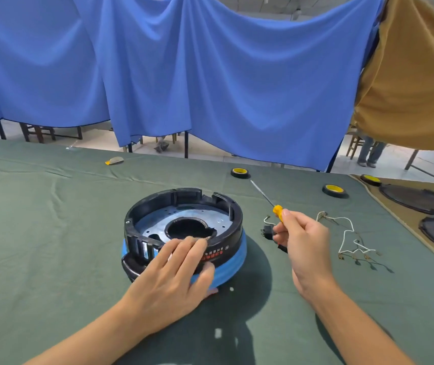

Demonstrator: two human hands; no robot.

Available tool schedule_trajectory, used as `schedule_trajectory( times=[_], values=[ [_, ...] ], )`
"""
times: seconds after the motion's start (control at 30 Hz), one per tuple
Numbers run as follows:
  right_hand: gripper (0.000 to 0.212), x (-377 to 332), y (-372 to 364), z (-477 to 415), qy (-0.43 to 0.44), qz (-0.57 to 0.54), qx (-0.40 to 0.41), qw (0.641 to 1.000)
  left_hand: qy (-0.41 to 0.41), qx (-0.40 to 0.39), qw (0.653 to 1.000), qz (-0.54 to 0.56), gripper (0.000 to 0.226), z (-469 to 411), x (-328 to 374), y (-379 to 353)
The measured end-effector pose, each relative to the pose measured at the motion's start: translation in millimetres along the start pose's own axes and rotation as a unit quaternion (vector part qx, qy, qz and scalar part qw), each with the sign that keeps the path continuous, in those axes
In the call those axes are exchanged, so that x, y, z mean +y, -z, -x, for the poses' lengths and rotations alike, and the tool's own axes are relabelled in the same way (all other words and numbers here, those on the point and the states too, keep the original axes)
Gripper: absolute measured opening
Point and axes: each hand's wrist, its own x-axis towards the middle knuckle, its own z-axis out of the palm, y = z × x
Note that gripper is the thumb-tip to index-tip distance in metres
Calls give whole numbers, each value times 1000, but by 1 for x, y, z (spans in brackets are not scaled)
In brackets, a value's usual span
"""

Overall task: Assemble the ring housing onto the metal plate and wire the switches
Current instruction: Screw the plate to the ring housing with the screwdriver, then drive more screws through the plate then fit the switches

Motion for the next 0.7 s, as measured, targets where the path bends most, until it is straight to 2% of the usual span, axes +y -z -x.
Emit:
schedule_trajectory(
  times=[0.1,0.2,0.4,0.7],
  values=[
    [27,8,-1,2,6,21,-5,1000,23,7,998,60,54,2,-5,1],
    [30,14,-4,5,11,34,-13,999,45,30,992,117,46,2,-7,0],
    [25,24,-7,11,22,70,-33,997,177,60,966,176,28,6,-13,-1],
    [22,29,-9,23,39,96,-43,994,174,78,962,195,18,9,-15,-7]
  ],
)
